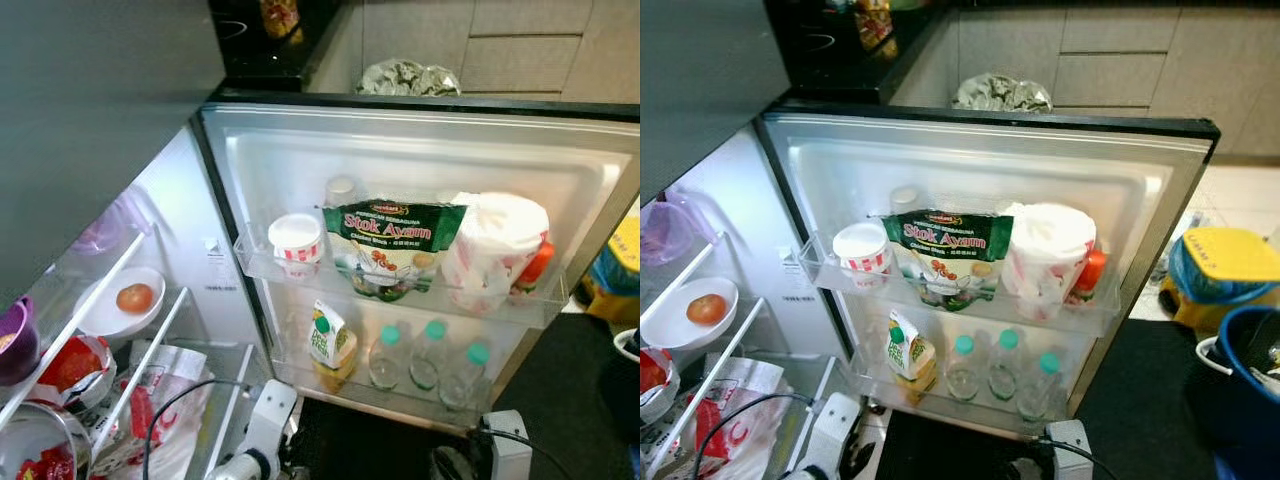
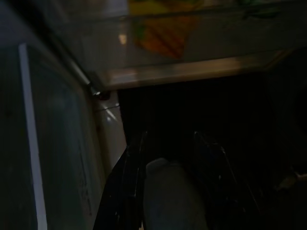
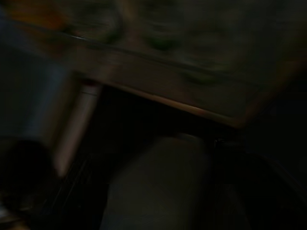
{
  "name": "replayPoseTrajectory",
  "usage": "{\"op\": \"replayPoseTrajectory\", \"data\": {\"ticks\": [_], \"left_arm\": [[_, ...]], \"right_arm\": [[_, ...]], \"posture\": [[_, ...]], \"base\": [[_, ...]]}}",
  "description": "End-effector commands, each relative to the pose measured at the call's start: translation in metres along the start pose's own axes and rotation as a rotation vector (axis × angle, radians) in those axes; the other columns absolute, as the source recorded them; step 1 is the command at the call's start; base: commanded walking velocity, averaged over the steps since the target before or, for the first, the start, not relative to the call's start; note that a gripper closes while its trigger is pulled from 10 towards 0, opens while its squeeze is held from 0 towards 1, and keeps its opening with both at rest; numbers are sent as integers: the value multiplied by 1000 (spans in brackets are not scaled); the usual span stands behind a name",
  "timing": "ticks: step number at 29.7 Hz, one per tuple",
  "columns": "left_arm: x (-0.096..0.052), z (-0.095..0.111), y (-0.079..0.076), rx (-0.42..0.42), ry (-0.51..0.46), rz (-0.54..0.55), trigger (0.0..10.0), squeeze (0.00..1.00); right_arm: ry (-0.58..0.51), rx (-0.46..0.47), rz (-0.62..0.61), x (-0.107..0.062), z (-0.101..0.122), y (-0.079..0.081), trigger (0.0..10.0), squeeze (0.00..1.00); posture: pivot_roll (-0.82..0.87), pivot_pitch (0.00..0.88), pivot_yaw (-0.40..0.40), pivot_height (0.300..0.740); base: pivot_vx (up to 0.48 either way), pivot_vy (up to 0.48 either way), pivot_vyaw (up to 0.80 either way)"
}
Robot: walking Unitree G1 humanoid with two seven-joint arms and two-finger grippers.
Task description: Restocking fridge
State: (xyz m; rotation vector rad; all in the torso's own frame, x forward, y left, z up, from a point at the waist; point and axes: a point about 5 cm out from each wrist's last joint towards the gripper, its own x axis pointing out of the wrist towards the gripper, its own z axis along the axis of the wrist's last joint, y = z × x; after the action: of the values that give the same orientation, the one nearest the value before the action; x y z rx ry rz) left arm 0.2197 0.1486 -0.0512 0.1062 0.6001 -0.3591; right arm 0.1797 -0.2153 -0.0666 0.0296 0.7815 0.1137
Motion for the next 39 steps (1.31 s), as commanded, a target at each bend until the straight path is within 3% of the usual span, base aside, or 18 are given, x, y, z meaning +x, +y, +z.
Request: {"op": "replayPoseTrajectory", "data": {"ticks": [1,8,16,21,32,39], "left_arm": [[-4,-9,3,-14,25,22,10000,0],[-6,-13,4,5,39,49,10000,0],[-9,-17,7,6,60,48,10000,0],[-13,-22,10,25,69,45,10000,0],[-9,-19,5,38,73,22,10000,0],[-8,-16,6,57,59,8,10000,0]], "right_arm": [[21,3,-54,-1,-5,-4,10000,0],[58,69,-107,-2,-16,-5,10000,0],[87,-4,-23,5,-19,16,10000,0],[59,31,16,8,-15,26,10000,0],[74,16,-12,5,-24,26,10000,0],[92,57,1,1,-34,27,10000,0]], "posture": [[-93,30,-28,611],[-73,20,-23,611],[-55,15,-40,611],[-37,21,-26,626],[-55,16,-1,636],[-67,11,17,636]], "base": [[0,0,0],[0,0,0],[0,0,0],[0,0,0],[0,0,0],[0,0,0]]}}
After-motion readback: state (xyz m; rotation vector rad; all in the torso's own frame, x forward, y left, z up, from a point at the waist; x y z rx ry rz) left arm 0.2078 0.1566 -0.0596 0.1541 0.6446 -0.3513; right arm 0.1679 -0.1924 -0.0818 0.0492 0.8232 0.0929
